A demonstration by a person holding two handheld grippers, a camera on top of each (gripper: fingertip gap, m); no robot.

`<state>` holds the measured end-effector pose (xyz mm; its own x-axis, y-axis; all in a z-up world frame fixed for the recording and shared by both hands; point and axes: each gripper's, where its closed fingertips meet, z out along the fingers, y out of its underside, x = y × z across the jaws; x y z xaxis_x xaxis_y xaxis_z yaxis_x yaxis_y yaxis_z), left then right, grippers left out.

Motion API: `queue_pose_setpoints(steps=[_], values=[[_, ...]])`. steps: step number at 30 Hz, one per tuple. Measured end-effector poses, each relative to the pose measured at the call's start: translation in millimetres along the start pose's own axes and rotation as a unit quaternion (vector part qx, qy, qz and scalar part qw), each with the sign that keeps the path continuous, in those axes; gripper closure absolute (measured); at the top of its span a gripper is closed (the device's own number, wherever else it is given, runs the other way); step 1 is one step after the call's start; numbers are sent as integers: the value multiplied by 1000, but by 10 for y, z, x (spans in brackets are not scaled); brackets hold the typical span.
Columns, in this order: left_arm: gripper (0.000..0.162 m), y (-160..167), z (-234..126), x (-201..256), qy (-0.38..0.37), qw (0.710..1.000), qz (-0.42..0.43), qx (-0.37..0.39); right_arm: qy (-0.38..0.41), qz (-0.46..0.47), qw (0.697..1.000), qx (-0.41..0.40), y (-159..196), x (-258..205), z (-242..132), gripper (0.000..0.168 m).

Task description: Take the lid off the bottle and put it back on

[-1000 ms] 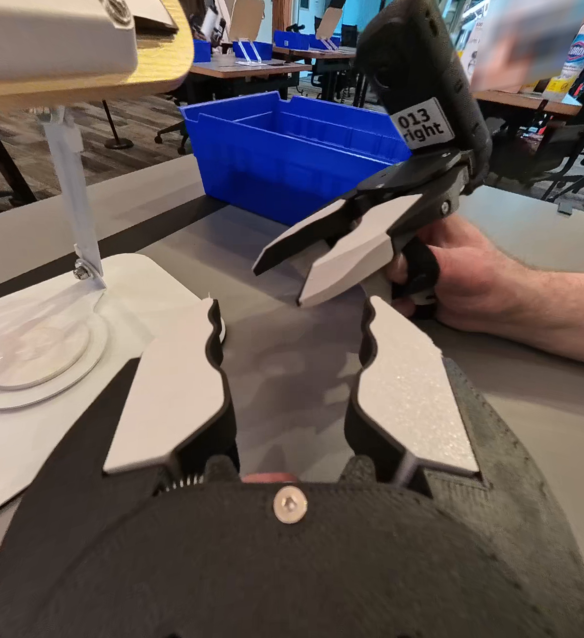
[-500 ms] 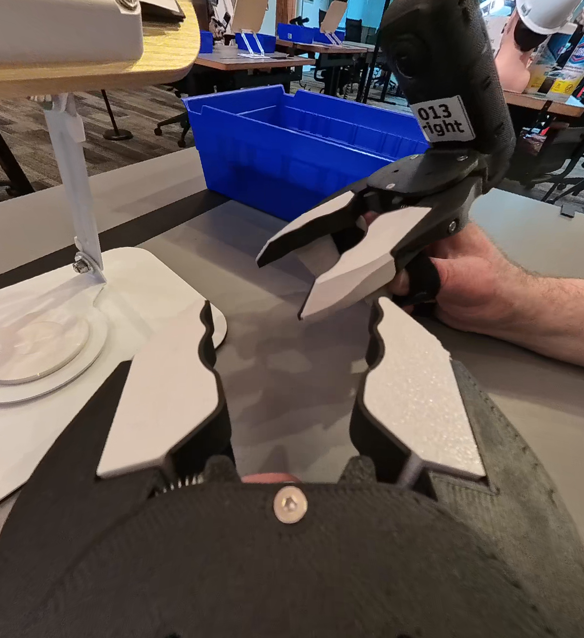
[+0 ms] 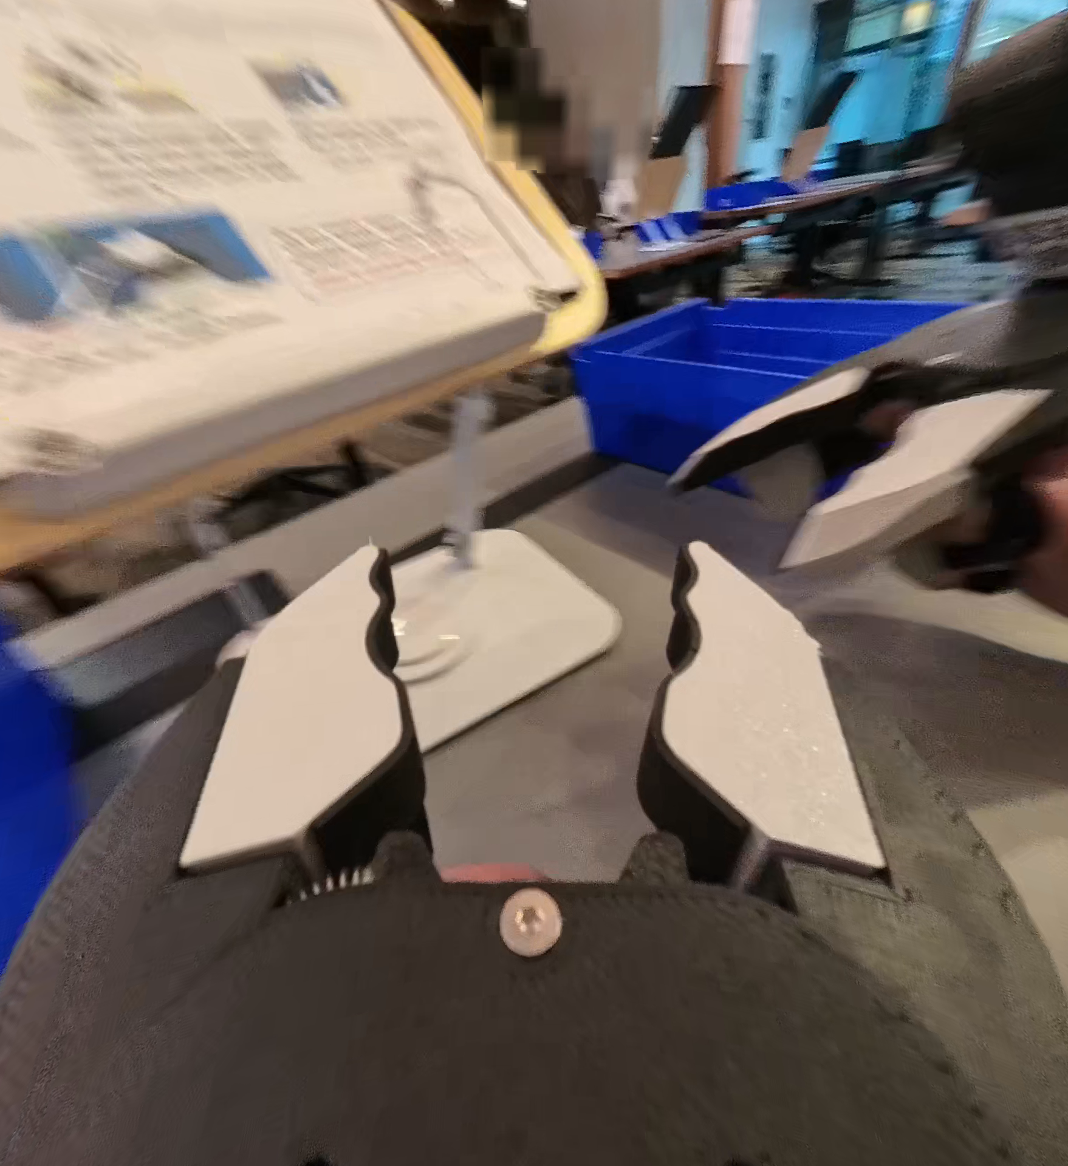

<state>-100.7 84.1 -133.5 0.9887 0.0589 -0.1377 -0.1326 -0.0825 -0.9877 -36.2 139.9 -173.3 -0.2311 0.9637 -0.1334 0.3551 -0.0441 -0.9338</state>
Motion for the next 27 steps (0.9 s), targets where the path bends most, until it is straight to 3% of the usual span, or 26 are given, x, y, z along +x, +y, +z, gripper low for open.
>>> queue_pose_setpoints(steps=[4,7,10,14,17,20,25,27], values=[[76,-400,-648,-1053,-179,984,13,12,68,-55,995,47,-507,-37,-510,75],[71,-445,-1253,-1878,-297,954,25,-20,169,-60,981,70,-748,153,-1183,72],[66,-99,-1715,-2550,-359,929,-1,-92,305,-68,947,78,-721,550,-2008,71],[64,583,-2034,-3052,-374,907,-72,-177,403,18,914,37,-201,1152,-2798,69],[70,942,-2065,-3140,-351,903,-133,-208,402,100,910,-10,339,1524,-2898,67],[90,1161,-1953,-3108,-316,906,-169,-225,378,166,909,-48,762,1738,-2787,65],[135,1289,-1818,-3084,-285,912,-182,-232,385,175,905,-53,921,1917,-2821,104],[153,1300,-1835,-3124,-284,910,-187,-239,367,186,910,-51,950,1935,-2859,137]])
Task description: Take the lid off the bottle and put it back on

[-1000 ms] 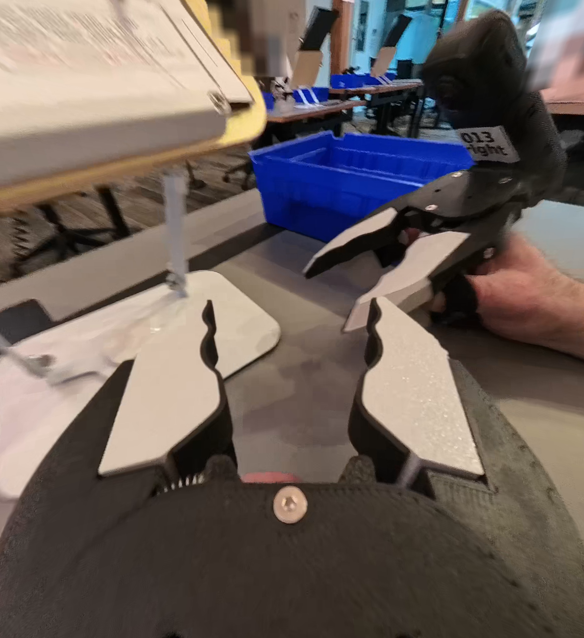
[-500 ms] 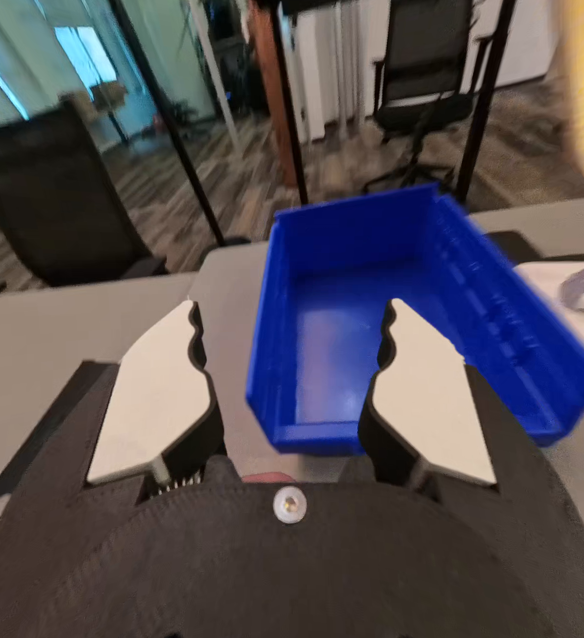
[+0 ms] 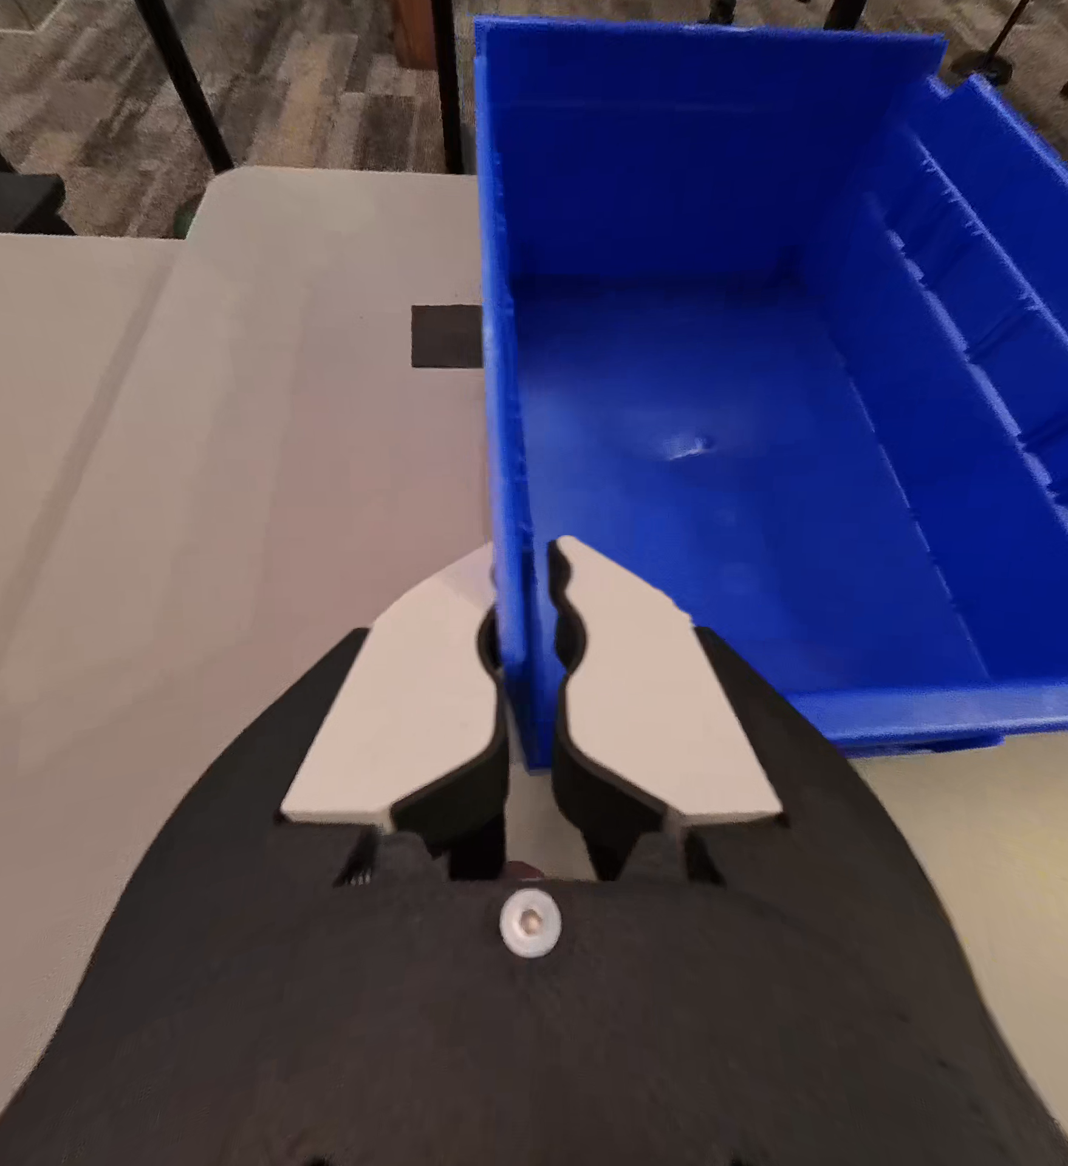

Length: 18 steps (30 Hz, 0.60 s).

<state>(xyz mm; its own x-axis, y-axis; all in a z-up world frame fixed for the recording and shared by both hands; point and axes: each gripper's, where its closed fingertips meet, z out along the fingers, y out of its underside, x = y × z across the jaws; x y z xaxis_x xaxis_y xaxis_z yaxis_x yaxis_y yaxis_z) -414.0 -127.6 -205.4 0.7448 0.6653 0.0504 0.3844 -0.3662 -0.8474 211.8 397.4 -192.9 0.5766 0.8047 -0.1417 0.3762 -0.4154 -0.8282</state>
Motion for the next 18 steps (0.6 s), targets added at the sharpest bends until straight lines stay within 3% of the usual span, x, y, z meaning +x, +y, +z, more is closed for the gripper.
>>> queue_pose_setpoints(steps=[2,11,18], values=[[157,6,-1,2,15,1000,9,-3,-13,-7,1000,-10,39,34,20,160],[157,131,-186,7,63,997,43,-9,-18,-63,997,-32,64,27,21,161],[157,378,-560,7,140,986,82,-41,-63,-87,993,-40,178,-87,-117,159]])
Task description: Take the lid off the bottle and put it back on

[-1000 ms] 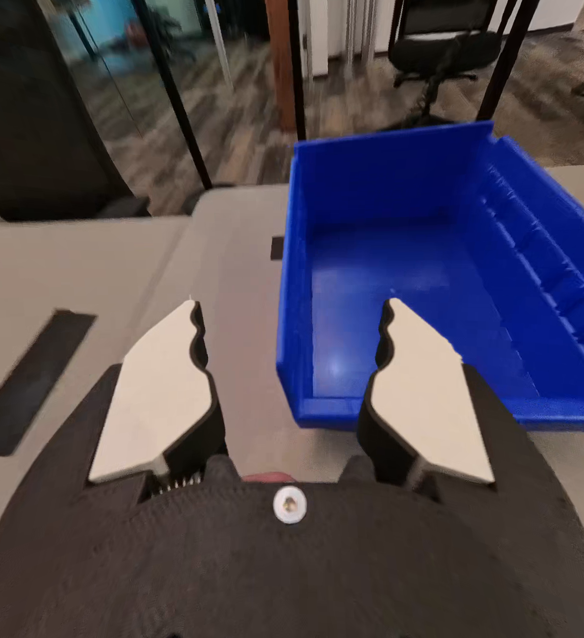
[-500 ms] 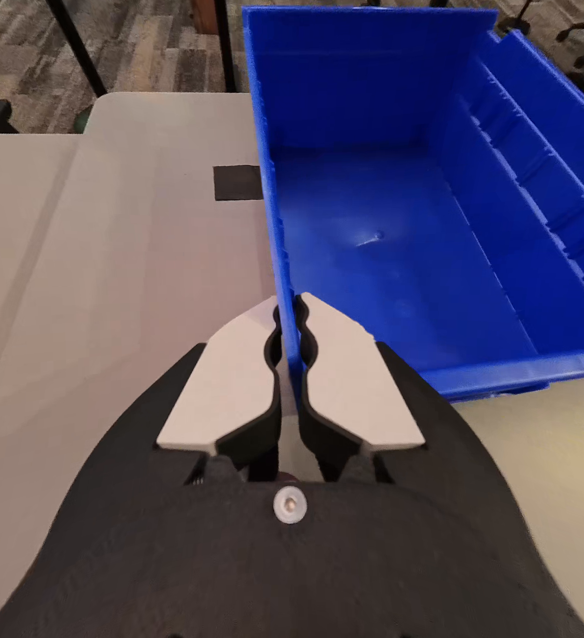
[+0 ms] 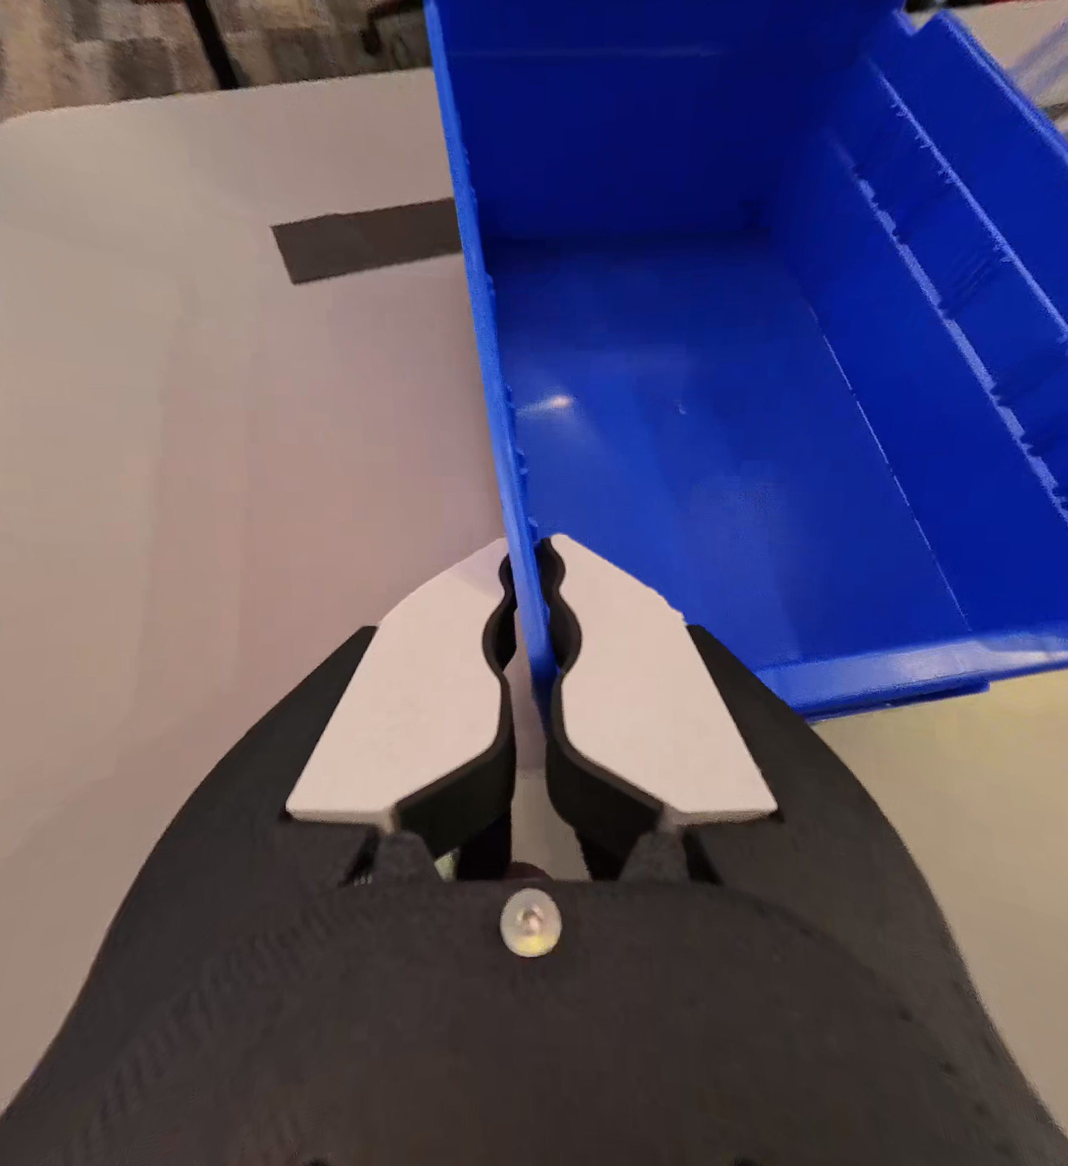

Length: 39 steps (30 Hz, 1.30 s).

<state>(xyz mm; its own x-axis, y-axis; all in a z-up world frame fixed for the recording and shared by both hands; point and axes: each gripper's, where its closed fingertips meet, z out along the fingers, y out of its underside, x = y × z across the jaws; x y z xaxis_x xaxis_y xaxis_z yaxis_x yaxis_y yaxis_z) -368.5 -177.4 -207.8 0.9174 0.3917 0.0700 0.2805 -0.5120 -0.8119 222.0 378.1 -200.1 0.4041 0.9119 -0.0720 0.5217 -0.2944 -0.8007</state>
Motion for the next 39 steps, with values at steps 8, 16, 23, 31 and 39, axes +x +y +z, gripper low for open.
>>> queue_pose_setpoints(steps=[8,16,23,31,39], values=[[157,434,-564,247,87,995,51,-26,-83,-52,995,-13,180,-303,-200,159],[156,793,-1017,709,203,975,86,-19,-178,-96,979,-12,323,-732,-338,163],[156,966,-1207,1170,288,949,126,-38,-231,-124,965,-25,335,-1089,-300,165],[156,1094,-1324,1713,364,913,174,-57,-281,-157,946,-36,222,-1472,-85,165],[156,1087,-1243,2342,428,873,222,-66,-317,-194,926,-65,130,-1911,367,162]])
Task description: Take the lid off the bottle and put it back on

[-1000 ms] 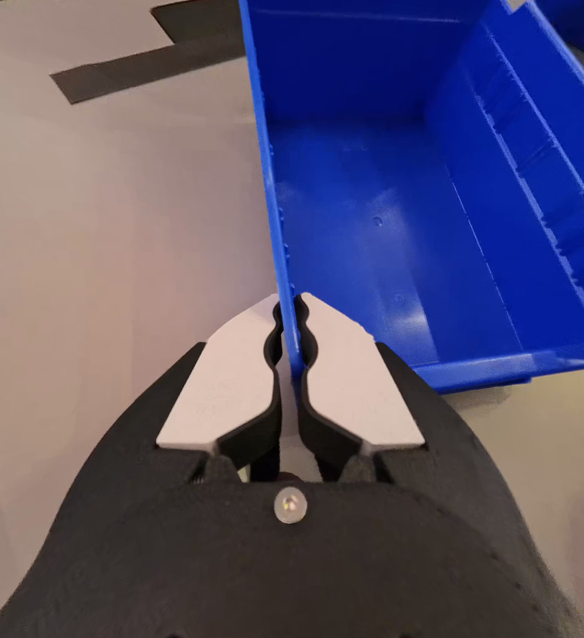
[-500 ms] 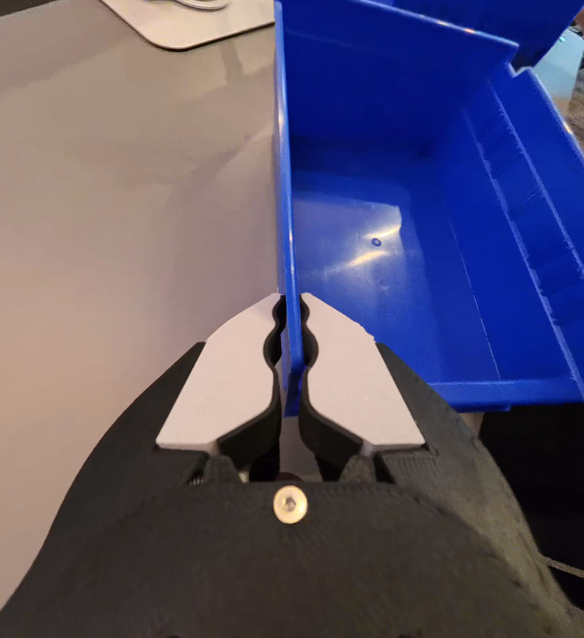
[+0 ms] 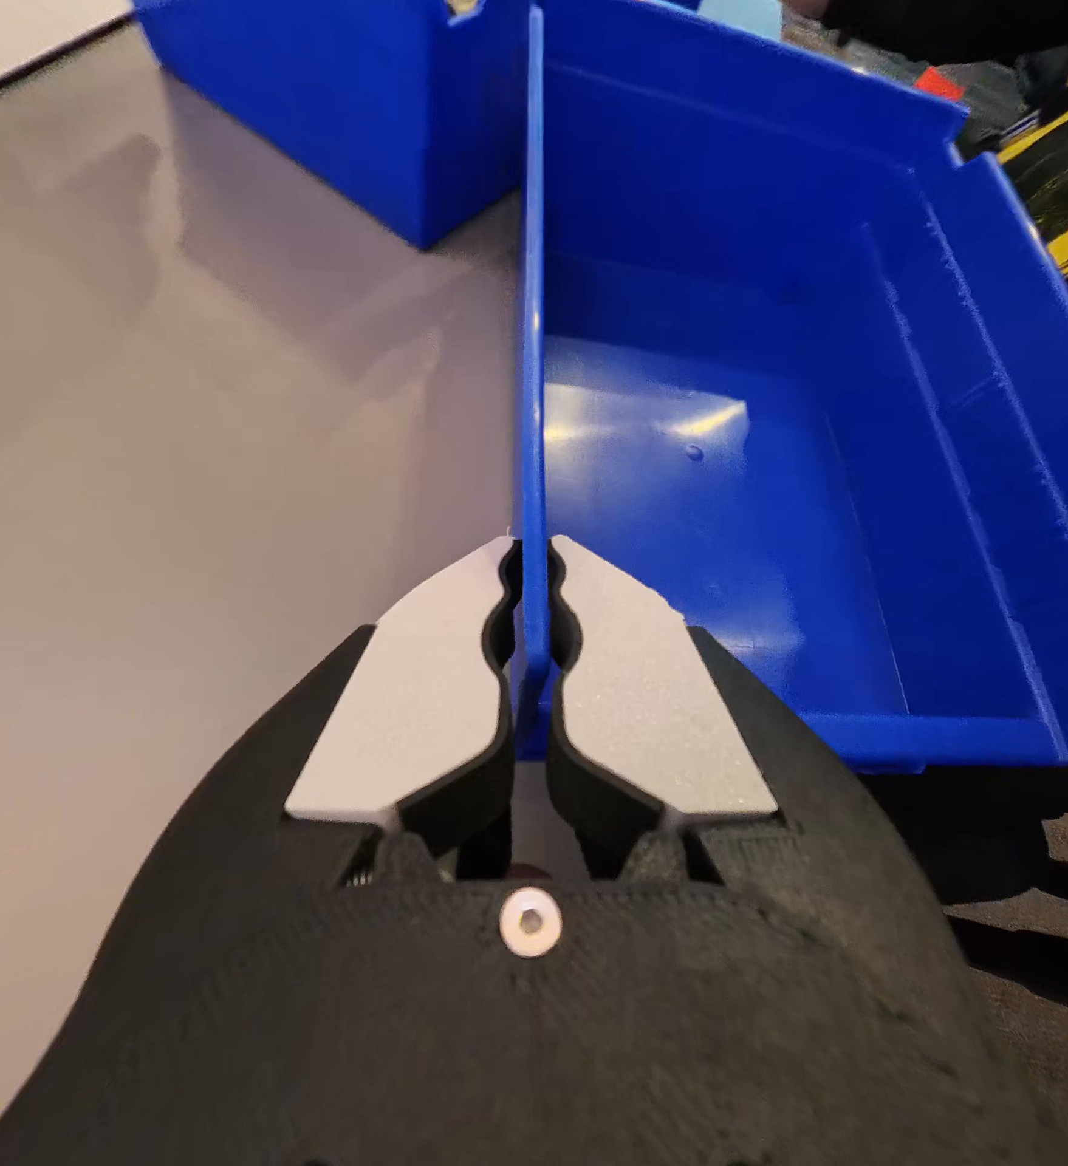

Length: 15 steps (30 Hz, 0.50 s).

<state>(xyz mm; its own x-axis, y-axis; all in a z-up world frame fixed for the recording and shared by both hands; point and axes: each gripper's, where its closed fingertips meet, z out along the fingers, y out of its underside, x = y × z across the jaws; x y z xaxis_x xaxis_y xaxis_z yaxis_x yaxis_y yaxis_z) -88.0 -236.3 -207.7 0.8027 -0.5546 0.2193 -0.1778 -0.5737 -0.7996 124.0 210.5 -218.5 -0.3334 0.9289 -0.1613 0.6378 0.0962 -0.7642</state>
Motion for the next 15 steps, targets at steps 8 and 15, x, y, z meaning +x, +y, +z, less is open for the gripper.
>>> queue_pose_setpoints(steps=[8,15], values=[[156,-249,360,12,18,999,31,-10,-32,-22,999,13,-514,60,606,163],[151,-543,772,-99,-5,1000,23,-17,22,-17,1000,12,-995,152,1152,132]])
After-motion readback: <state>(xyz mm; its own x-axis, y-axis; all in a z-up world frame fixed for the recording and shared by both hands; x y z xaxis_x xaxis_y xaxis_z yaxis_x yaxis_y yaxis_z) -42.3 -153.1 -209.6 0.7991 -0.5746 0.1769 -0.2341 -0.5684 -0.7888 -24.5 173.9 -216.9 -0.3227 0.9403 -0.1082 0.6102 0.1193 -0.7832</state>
